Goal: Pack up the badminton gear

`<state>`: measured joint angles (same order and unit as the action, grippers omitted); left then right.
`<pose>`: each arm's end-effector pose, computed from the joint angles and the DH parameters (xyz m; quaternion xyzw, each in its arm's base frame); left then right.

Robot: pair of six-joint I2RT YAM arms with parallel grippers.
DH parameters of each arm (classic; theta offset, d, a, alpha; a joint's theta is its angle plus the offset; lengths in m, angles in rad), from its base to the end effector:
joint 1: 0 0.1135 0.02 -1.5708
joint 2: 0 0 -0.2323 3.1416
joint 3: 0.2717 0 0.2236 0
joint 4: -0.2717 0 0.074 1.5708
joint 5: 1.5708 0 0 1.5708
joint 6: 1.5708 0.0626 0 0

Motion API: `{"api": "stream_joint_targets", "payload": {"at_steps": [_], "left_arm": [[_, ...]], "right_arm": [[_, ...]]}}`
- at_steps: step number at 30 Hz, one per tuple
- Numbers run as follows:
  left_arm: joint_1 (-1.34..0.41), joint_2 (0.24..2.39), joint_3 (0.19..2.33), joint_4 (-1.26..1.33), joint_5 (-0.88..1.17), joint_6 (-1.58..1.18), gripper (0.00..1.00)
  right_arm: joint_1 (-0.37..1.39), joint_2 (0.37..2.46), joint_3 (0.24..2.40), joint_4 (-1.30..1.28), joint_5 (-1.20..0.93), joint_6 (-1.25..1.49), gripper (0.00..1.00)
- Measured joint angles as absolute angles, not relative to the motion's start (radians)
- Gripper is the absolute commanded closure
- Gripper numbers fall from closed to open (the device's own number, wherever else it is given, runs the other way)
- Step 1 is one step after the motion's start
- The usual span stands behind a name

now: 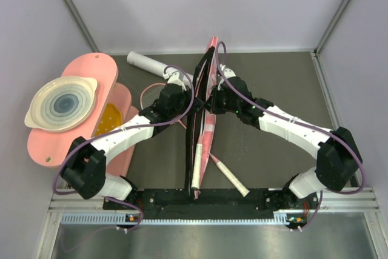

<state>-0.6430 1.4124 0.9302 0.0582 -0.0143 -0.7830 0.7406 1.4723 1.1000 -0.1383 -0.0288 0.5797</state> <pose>0.2619 -0.1951 0.2400 -0.0626 0.8377 -0.3503 0.4143 0.2488 0.2299 0.2555 -0.0766 0.8593 0.3198 0.3917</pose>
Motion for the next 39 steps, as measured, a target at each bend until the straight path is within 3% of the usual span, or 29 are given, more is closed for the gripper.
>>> {"api": "stream_joint_targets", "payload": {"at_steps": [5,6,9,13,17,20,23,30,39], "left_arm": [[-0.628,1.411,0.93,0.047,0.026,-0.802,1.0],[-0.625,1.411,0.93,0.046,0.032,-0.806,1.0],[-0.62,1.411,0.931,0.04,0.042,-0.809,1.0],[-0.617,1.411,0.931,0.031,0.056,-0.812,1.0],[-0.616,1.417,0.948,0.015,0.102,-0.817,1.0],[-0.616,1.427,0.977,-0.009,0.15,-0.818,1.0],[-0.616,1.427,0.986,-0.02,0.17,-0.817,1.0],[-0.616,1.431,1.016,-0.101,0.178,-0.8,1.0],[-0.616,1.408,1.089,-0.263,0.058,-0.631,1.0]], "right_arm": [[0.759,1.455,1.091,-0.175,-0.033,0.572,0.63],[0.763,1.438,1.078,-0.189,-0.031,0.565,0.51],[0.77,1.369,1.041,-0.255,0.003,0.537,0.37],[0.769,1.323,1.048,-0.325,0.083,0.494,0.23],[0.762,1.369,1.084,-0.363,0.125,0.477,0.22],[0.756,1.461,1.135,-0.368,0.154,0.472,0.3],[0.749,1.528,1.153,-0.369,0.172,0.474,0.45],[0.744,1.562,1.164,-0.367,0.171,0.457,1.0],[0.742,1.568,1.279,-0.382,0.122,0.425,1.0]]}}
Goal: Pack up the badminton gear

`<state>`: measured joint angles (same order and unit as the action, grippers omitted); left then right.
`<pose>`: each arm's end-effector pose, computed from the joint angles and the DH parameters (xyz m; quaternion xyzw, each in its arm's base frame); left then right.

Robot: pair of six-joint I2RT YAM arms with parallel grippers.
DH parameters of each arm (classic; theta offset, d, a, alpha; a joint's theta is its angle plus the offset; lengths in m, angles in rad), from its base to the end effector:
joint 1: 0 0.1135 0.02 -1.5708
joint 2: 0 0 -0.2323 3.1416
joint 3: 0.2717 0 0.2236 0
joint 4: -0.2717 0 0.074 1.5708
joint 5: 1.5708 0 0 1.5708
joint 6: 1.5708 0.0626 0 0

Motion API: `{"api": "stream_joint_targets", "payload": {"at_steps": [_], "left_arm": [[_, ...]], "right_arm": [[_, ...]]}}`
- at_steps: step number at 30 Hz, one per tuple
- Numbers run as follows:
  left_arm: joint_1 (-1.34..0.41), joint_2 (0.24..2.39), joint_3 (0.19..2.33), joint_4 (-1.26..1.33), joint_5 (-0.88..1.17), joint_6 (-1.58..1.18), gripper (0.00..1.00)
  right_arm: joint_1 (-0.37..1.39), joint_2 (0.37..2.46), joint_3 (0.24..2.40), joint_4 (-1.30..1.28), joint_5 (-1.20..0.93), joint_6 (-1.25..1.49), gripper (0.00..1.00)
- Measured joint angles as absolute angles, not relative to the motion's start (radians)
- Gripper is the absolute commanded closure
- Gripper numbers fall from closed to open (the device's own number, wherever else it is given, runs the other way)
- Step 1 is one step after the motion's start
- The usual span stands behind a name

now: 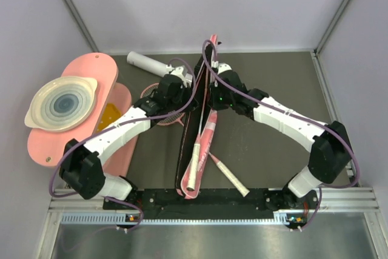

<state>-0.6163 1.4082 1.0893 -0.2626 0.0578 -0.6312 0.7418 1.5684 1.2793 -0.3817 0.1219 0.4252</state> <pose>0.2589 -0.1878 0.2572 0.0072 0.8798 -0.2978 0.3703 0.2629 0.2306 0.2573 -0.1155 0.8917 0.1934 0.3925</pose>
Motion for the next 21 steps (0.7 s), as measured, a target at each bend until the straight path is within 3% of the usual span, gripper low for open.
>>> {"api": "stream_joint_targets", "payload": {"at_steps": [9,21], "left_arm": [[-0.625,1.41,1.18,-0.377,-0.001,-0.506,1.0],[-0.629,1.374,1.099,-0.356,-0.002,-0.389,1.0]], "right_arm": [[0.677,1.496,1.258,-0.374,-0.038,0.429,1.0],[0.626,1.456,1.185,-0.399,-0.193,0.446,1.0]]}}
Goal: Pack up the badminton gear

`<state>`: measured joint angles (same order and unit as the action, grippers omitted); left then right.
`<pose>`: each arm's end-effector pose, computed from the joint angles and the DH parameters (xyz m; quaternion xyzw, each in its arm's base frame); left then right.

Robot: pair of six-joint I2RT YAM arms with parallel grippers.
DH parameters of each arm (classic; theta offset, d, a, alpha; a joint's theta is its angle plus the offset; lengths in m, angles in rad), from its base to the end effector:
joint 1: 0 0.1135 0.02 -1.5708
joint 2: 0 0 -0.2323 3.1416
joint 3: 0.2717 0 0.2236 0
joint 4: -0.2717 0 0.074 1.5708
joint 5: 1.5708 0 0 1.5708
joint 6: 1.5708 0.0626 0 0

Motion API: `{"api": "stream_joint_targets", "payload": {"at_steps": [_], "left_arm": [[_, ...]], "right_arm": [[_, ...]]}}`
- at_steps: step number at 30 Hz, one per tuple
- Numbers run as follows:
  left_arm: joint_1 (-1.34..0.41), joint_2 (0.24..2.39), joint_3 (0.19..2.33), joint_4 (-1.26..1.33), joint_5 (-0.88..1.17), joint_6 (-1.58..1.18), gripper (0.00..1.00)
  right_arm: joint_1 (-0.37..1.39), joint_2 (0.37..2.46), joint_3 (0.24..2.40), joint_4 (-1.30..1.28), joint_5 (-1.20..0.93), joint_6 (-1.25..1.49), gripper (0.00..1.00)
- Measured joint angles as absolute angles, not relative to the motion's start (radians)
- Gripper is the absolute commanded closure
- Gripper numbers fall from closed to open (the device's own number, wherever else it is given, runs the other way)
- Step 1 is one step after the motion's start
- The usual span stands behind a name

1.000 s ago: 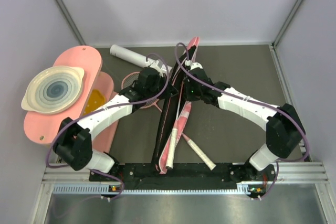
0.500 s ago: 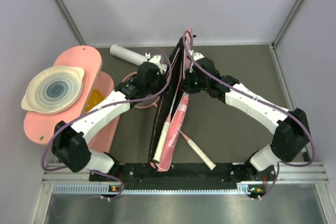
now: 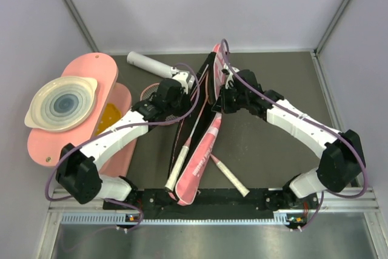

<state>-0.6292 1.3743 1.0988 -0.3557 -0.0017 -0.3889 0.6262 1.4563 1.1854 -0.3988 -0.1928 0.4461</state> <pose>0.2495 -0.1815 0.2599 0.1065 0.8853 -0.2200 0.3957 0.2549 0.1992 0.2604 -0.1223 0.8886 0.2959 0.3284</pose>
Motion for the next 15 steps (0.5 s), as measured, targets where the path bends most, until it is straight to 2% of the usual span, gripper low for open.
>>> {"api": "stream_joint_targets", "payload": {"at_steps": [8,9,10,13,14,15], "left_arm": [[-0.63,1.332,1.062,-0.337,-0.013,-0.33,1.0],[-0.63,1.325,1.058,-0.333,-0.016,-0.333,1.0],[-0.63,1.319,1.055,-0.334,-0.017,-0.342,1.0],[-0.63,1.304,1.055,-0.331,-0.027,-0.372,1.0],[-0.63,1.298,1.054,-0.33,-0.037,-0.381,1.0],[-0.632,1.287,1.052,-0.327,-0.06,-0.391,1.0]], "right_arm": [[0.64,1.439,1.166,-0.388,-0.217,0.456,1.0],[0.64,1.439,1.167,-0.387,-0.223,0.456,0.95],[0.64,1.441,1.168,-0.383,-0.232,0.455,0.86],[0.642,1.486,1.2,-0.355,-0.269,0.448,0.71],[0.645,1.51,1.216,-0.354,-0.276,0.448,0.63],[0.648,1.539,1.24,-0.353,-0.278,0.446,0.51]]}}
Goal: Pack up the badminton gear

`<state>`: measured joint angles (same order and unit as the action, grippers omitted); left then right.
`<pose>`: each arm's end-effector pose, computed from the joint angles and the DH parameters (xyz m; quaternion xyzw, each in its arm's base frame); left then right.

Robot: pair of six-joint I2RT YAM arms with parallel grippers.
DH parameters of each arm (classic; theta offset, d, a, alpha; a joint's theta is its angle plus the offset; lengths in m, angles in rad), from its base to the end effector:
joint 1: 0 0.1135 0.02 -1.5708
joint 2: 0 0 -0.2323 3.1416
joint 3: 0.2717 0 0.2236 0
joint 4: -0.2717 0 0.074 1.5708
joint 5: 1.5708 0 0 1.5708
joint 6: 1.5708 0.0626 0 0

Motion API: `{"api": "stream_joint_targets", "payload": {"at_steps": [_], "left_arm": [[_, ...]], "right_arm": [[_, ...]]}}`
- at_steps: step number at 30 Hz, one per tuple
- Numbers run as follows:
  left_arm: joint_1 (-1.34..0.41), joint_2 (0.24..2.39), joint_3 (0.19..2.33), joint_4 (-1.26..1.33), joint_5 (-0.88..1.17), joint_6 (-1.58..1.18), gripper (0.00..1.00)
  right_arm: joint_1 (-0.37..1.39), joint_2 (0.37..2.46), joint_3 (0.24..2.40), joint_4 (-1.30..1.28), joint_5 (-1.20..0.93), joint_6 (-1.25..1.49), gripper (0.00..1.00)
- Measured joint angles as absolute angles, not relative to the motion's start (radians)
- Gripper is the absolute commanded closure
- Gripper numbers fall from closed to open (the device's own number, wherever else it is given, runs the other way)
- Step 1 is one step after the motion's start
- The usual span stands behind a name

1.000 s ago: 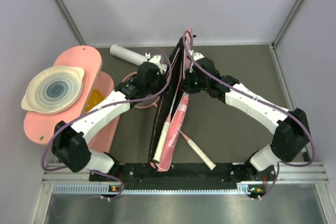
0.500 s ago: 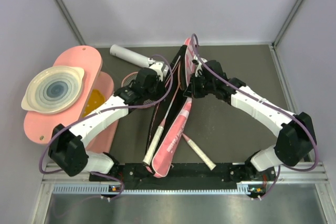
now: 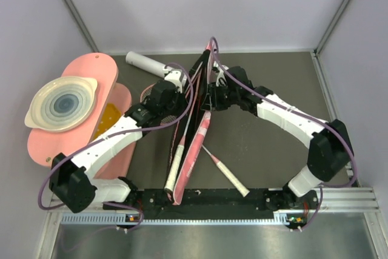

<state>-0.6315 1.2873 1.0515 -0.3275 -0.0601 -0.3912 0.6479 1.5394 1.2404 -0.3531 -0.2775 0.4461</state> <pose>0.2394 -0.1705 0.2717 0.0905 0.8708 -0.2132 0.4337 0.2631 0.2206 0.2581 -0.1504 0.8770 0.3343 0.3106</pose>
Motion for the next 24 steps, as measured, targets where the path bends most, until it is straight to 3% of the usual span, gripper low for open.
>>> {"api": "stream_joint_targets", "payload": {"at_steps": [3,14,18,20,24], "left_arm": [[-0.631,1.253,1.023,-0.308,-0.109,-0.399,1.0],[-0.623,1.243,0.889,-0.172,-0.099,-0.464,1.0],[-0.621,1.243,0.872,-0.14,-0.083,-0.482,1.0],[-0.62,1.243,0.871,-0.131,-0.075,-0.489,1.0],[-0.613,1.244,0.871,-0.128,-0.06,-0.508,1.0]], "right_arm": [[0.67,1.576,1.251,-0.348,-0.234,0.448,0.41],[0.913,1.439,1.229,-0.48,-0.011,0.554,0.41],[1.014,1.38,1.175,-0.46,0.036,0.626,0.56],[1.041,1.367,1.138,-0.435,0.04,0.66,0.58],[1.065,1.356,1.069,-0.395,0.047,0.715,0.82]]}}
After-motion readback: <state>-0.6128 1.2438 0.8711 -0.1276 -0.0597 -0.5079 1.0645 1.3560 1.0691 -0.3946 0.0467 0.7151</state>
